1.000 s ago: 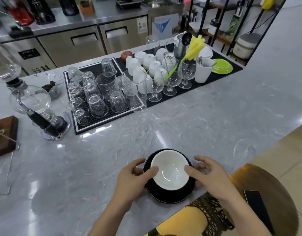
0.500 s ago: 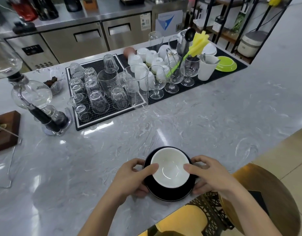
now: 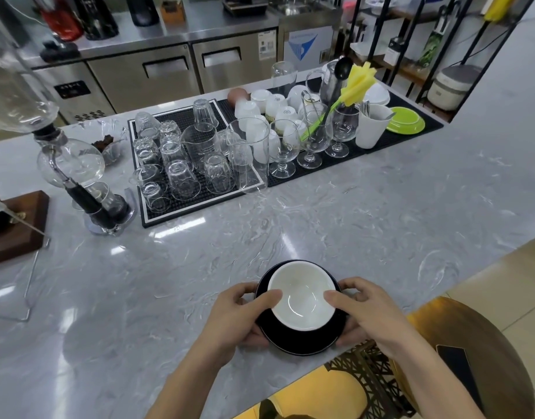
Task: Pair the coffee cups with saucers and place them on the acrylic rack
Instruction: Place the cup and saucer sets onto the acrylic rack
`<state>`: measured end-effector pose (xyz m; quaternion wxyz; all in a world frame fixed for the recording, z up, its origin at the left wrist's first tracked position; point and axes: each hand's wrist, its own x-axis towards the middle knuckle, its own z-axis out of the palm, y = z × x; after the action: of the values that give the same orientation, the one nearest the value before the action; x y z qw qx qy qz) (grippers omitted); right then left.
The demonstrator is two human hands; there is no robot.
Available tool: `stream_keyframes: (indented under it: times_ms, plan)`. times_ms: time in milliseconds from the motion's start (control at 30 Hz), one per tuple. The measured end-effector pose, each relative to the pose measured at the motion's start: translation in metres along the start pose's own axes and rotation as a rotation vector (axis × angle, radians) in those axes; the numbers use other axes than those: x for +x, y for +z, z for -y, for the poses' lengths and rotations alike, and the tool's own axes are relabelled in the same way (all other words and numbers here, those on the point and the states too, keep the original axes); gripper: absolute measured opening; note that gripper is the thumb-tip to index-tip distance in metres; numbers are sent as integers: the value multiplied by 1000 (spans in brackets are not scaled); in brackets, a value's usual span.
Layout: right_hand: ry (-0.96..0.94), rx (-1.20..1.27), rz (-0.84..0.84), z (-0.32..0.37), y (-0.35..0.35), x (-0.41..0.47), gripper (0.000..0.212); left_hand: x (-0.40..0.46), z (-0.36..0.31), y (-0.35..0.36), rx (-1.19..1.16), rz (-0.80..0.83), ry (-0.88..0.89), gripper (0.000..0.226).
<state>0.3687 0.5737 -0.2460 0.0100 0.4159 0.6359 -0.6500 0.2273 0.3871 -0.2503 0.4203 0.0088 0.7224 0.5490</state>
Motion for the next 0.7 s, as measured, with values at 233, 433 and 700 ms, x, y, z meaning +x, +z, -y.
stream_keyframes:
  times_ms: [233, 433, 700]
  plan:
    - [-80, -63, -9, 11, 14, -3, 31, -11, 3, -13, -56, -51, 44, 24]
    - [-116, -35, 37, 28, 33, -2, 33, -24, 1, -32, -98, -122, 93, 28]
    - [-234, -62, 170, 55, 84, -8, 24, -55, 2, -79, -185, -260, 149, 31]
